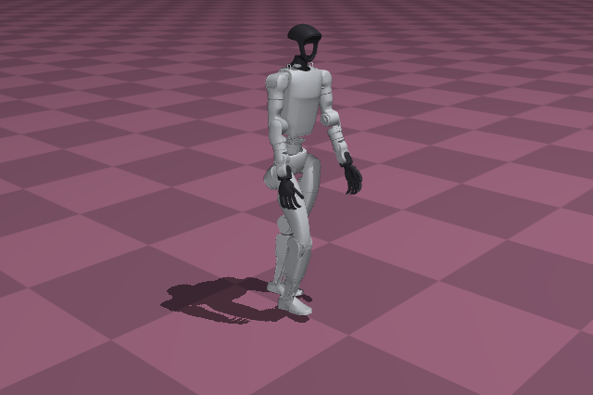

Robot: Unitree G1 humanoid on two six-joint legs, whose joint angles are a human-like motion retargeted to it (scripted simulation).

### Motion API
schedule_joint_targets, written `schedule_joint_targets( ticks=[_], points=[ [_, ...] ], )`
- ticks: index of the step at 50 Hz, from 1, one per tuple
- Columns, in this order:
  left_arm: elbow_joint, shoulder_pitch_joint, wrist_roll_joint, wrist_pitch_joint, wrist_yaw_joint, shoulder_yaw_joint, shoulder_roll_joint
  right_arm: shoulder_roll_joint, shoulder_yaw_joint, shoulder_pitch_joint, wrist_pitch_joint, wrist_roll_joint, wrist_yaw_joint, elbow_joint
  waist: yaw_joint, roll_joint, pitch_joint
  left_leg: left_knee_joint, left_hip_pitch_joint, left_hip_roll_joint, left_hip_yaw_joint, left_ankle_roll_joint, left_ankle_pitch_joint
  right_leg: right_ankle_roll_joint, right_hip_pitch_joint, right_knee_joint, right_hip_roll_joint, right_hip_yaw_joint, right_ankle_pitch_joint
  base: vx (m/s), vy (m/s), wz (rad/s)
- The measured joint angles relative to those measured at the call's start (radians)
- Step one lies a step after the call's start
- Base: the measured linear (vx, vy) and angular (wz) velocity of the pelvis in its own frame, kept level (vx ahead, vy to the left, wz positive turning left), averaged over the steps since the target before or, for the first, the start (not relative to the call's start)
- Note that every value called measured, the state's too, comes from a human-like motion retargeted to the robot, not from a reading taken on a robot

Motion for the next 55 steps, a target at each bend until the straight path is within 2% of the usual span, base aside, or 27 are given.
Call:
schedule_joint_targets(
  ticks=[3,7,10,14,25,32,42,55],
  points=[
    [-0.020,-0.012,-0.014,-0.016,0.021,-0.020,-0.008,0.012,0.003,0.005,-0.004,0.027,-0.029,-0.015,0.006,-0.011,-0.020,-0.005,0.021,-0.016,-0.025,0.003,-0.020,0.047,-0.038,-0.138,0.044,0.046,0.045,0.40,0.02,0.64],
    [-0.049,-0.044,-0.062,-0.036,0.068,-0.019,-0.018,0.024,-0.007,-0.021,-0.017,0.069,-0.091,-0.046,0.030,-0.011,-0.045,0.004,0.040,-0.010,-0.055,0.012,-0.058,0.062,-0.047,-0.241,0.090,0.080,0.104,0.39,0.00,0.67],
    [-0.070,-0.059,-0.117,-0.053,0.121,0.001,-0.030,0.035,-0.027,-0.052,-0.036,0.108,-0.166,-0.073,0.047,-0.013,-0.057,0.041,0.052,-0.005,-0.056,0.016,-0.093,0.046,-0.039,-0.212,0.095,0.086,0.118,0.37,-0.02,0.90],
    [-0.085,-0.066,-0.196,-0.077,0.217,0.035,-0.043,0.052,-0.060,-0.111,-0.067,0.174,-0.303,-0.111,0.051,-0.017,-0.069,0.124,0.044,0.015,0.067,-0.005,-0.114,0.015,-0.022,-0.160,0.073,0.069,0.088,0.35,-0.05,1.11],
    [-0.025,-0.083,-0.322,-0.118,0.557,0.103,-0.026,0.139,-0.169,-0.298,-0.159,0.384,-0.686,-0.138,0.079,-0.028,-0.081,0.404,-0.098,0.155,0.219,-0.063,-0.054,-0.050,0.049,-0.249,0.072,-0.034,0.052,0.27,-0.15,0.78],
    [0.044,-0.119,-0.321,-0.115,0.707,0.129,-0.014,0.198,-0.226,-0.367,-0.216,0.485,-0.854,-0.101,0.089,-0.019,-0.047,0.628,-0.215,0.259,0.245,-0.094,-0.026,-0.074,0.079,-0.319,0.114,-0.098,0.047,0.15,-0.16,0.50],
    [0.093,-0.180,-0.332,-0.110,0.844,0.140,-0.027,0.246,-0.275,-0.407,-0.280,0.597,-1.008,-0.047,0.109,0.011,0.021,0.880,-0.326,0.394,0.245,-0.141,0.038,-0.104,0.106,-0.383,0.189,-0.167,0.040,0.08,-0.12,0.33],
    [0.102,-0.269,-0.352,-0.120,0.986,0.131,-0.045,0.263,-0.300,-0.450,-0.343,0.684,-1.156,-0.032,0.119,0.022,0.109,0.934,-0.357,0.449,0.230,-0.164,0.079,-0.124,0.126,-0.426,0.222,-0.206,0.033,0.04,-0.08,0.28]
  ],
)
